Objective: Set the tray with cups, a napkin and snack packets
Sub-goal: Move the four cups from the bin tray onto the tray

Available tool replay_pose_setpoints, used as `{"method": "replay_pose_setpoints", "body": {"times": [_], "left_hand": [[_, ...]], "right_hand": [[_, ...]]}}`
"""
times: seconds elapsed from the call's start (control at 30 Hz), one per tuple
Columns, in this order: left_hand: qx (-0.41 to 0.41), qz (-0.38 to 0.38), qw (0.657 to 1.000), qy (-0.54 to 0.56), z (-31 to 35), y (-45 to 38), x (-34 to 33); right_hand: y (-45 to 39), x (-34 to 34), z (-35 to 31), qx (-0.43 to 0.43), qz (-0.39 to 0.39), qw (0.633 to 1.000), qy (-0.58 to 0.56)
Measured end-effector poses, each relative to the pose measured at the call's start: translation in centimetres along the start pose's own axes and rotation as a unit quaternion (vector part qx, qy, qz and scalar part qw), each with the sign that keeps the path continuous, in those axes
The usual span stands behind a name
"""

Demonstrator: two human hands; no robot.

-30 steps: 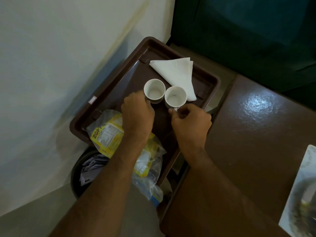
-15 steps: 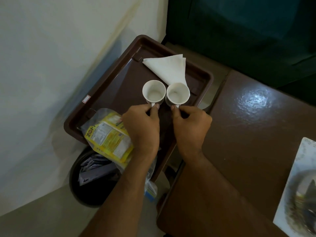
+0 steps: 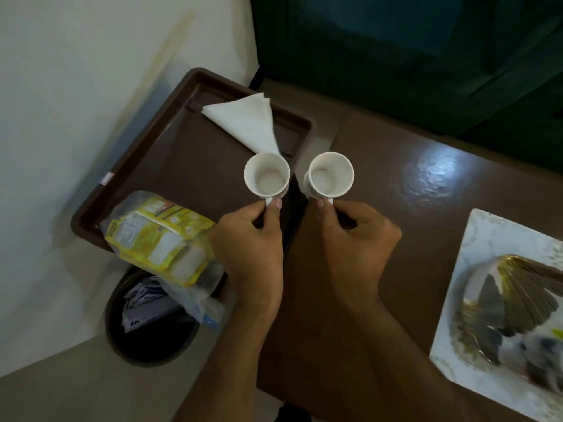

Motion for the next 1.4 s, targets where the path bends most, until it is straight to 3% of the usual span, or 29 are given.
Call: {"method": "replay_pose_setpoints", "body": {"times": [0.33,0.87,1.1,1.4], "left_hand": [[0.013,-0.065,0.998,0.011,5.3,10.8,-9.1],[-0.087,-0.202,0.975,-0.041,13.0,22.5,-23.4],[-0.115,-0.256,0.955,-0.098,12.7,22.8,-27.5],[-0.105,-0.294,0.943,-0.114,11.7,23.5,-30.5]], "right_hand": [[3.4,13.9,7.1,-0.034,0.057,0.997,0.033],[6.1,33.4,18.5,-0.081,0.137,0.985,0.067],[6.1,38.3,22.9,-0.109,0.134,0.981,0.094],[5.9,40.2,26.9,-0.134,0.054,0.984,0.107]]}}
Point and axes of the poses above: each hand's wrist, its own y-axis away from the middle knuckle, its own x-axis out of the back of the hand, z = x × y, the point moved 2 cm from there along -y, towards the middle knuckle, and after that the axes turned 12 degrees about -z, right-handed, at the moved point
